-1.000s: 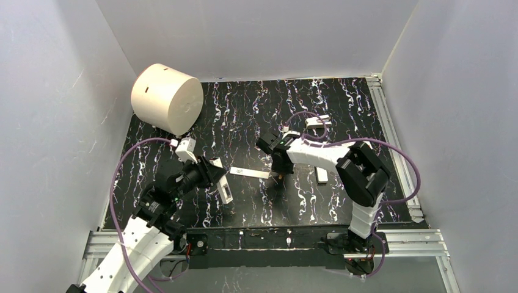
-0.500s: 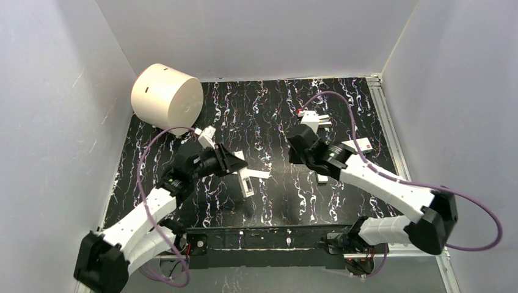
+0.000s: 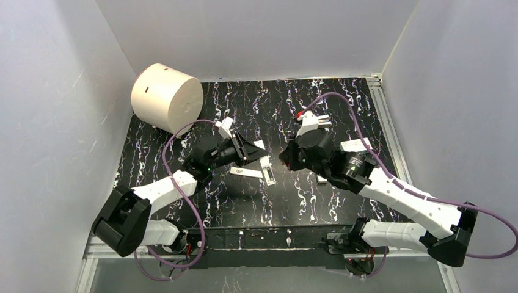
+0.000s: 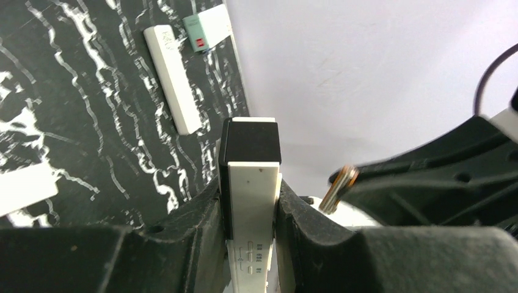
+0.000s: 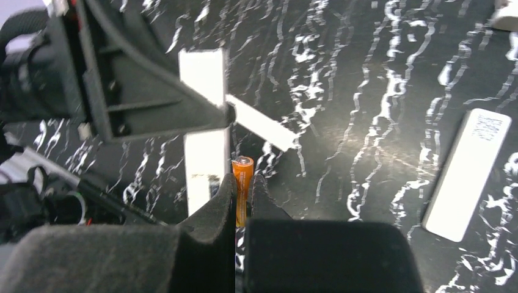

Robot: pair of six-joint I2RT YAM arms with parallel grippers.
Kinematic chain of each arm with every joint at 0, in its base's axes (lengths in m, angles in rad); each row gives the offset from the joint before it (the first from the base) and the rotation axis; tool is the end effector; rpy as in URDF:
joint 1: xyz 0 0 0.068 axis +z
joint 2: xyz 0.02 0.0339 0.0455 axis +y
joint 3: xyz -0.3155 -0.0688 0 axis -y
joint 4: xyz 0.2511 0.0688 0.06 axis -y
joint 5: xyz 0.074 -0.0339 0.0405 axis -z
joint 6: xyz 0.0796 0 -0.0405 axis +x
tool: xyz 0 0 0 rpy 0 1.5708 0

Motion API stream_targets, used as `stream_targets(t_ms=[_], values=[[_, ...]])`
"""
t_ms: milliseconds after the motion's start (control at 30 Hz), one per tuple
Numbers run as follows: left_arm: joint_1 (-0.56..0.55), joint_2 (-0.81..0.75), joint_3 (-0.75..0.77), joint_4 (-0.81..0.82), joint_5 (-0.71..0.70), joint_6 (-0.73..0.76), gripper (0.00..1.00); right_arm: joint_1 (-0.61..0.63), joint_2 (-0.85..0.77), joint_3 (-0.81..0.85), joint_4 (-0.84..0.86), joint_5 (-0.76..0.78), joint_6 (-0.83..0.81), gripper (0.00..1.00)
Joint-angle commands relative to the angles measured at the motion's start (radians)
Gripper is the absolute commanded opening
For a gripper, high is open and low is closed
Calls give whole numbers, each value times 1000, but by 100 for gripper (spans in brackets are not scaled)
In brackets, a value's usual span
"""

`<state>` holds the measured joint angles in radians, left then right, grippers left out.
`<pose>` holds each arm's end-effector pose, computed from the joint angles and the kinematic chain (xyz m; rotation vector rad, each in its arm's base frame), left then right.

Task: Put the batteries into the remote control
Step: Pick up the battery from the center of the board, then load the battery into the remote control.

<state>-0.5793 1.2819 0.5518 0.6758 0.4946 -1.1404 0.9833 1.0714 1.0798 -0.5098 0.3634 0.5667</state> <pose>0.2313 -0.1964 0.2853 -0.0880 1.9189 -1.6486 0.1619 0.1921 0.3812 -0.2084 2.0785 0.5880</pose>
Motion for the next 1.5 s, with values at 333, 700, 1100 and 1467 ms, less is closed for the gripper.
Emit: stream_targets(t_ms=[333, 700, 1100, 1467], values=[[-2, -28, -24, 258, 20, -162, 0, 300, 81, 125, 47, 244, -104, 7], [-2, -15, 7, 262, 50, -218, 0, 313, 31, 53, 153, 315, -197, 10], [-2, -4, 12, 283, 42, -246, 0, 312, 52, 32, 191, 303, -171, 11], [-3, 16, -13, 345, 4, -318, 0, 313, 44, -17, 209, 325, -123, 13]])
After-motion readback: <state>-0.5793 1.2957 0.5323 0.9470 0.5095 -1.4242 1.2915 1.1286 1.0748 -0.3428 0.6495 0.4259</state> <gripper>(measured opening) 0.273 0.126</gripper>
